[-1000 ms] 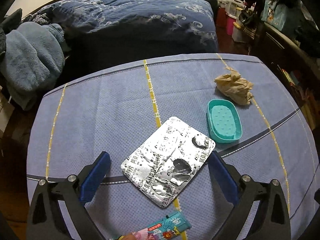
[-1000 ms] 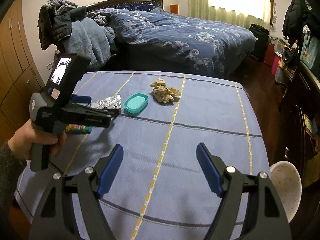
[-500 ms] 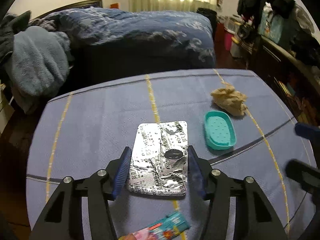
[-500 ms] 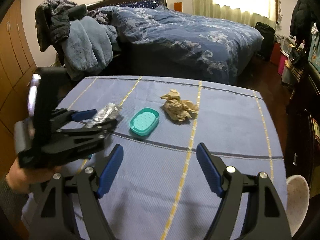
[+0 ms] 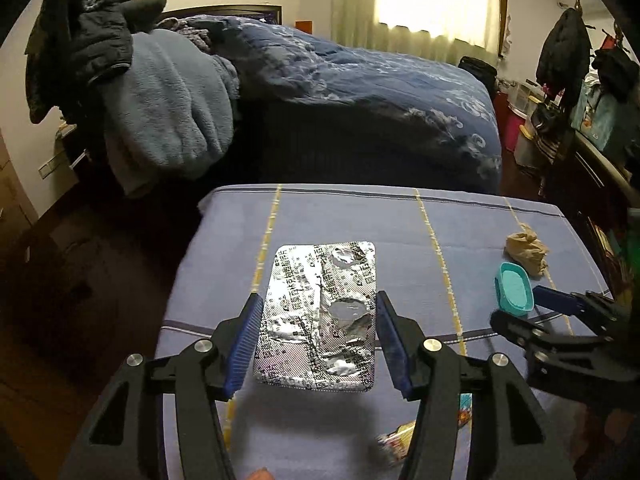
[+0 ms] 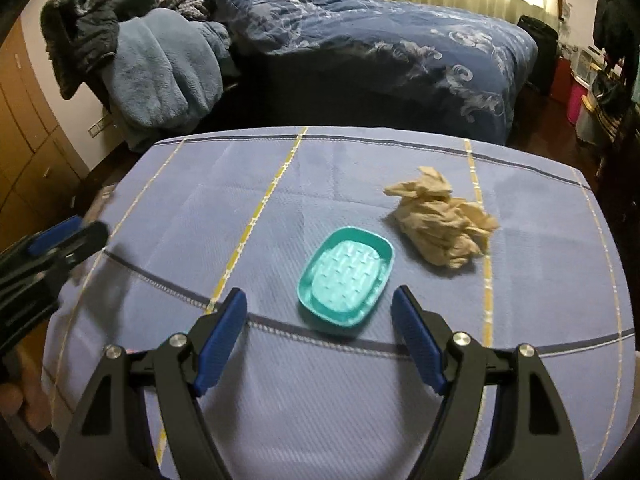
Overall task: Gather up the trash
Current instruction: 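Grasp the foil blister pack with the left gripper while the right gripper grasps the teal soap dish, then carry the foil pack and teal soap dish to the wastebasket and release both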
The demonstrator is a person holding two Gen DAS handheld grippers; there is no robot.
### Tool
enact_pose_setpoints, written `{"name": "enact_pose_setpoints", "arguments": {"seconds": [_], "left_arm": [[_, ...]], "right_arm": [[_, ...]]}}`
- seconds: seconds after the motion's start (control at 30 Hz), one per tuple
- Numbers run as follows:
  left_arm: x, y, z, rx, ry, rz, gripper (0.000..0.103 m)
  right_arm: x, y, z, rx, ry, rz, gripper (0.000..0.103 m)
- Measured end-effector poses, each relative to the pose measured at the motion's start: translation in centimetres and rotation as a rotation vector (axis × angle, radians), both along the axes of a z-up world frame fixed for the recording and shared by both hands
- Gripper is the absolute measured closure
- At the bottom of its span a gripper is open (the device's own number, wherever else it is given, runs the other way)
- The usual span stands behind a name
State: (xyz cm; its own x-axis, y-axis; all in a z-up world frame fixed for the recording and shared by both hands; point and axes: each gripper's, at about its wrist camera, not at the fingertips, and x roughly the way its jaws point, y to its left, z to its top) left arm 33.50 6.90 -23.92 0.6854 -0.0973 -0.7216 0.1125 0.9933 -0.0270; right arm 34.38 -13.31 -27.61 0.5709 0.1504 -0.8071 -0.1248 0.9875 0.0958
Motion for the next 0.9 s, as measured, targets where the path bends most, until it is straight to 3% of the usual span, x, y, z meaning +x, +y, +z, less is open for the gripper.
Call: {"name": "enact_pose_setpoints", "arguments": {"seconds": [0.13,0.17,0.23,0.27,0.53,0.9], "left_arm": [[-0.4,0.1,0.3,0.001,-0.004,-0.005,0.046],[-0.5,0.0,0.3,0.002,-0.004,-0.007,0.046],[-0.7,-0.2,0.4,0.002,-0.006,-0.01,0.046],[-0.8,-0.3,0.5,0.001,-0.008,-0.009,0.046],[-1.9,-1.8,1.4,-0.005,-0.01,-0.015,0.046],[-5.9,-8.6,2.9,-0.009,0.003,-0.096,0.046]], "right_arm": [[0.9,0.7,-0.2,-0.021,-0.005,-0.024,0.031],[1.0,0.7,-0.2,-0.024,-0.005,-0.032,0.036],[1.5,0.6,-0.1,-0.043,-0.007,-0.053,0.057],[1.7,0.5,-0.1,-0.051,-0.007,-0.062,0.061],[-0.4,-1.0,0.5,-0.012,-0.009,-0.066,0.061],[-10.2,-7.8,3.7,0.052,-0.059,-0.132,0.061]]}}
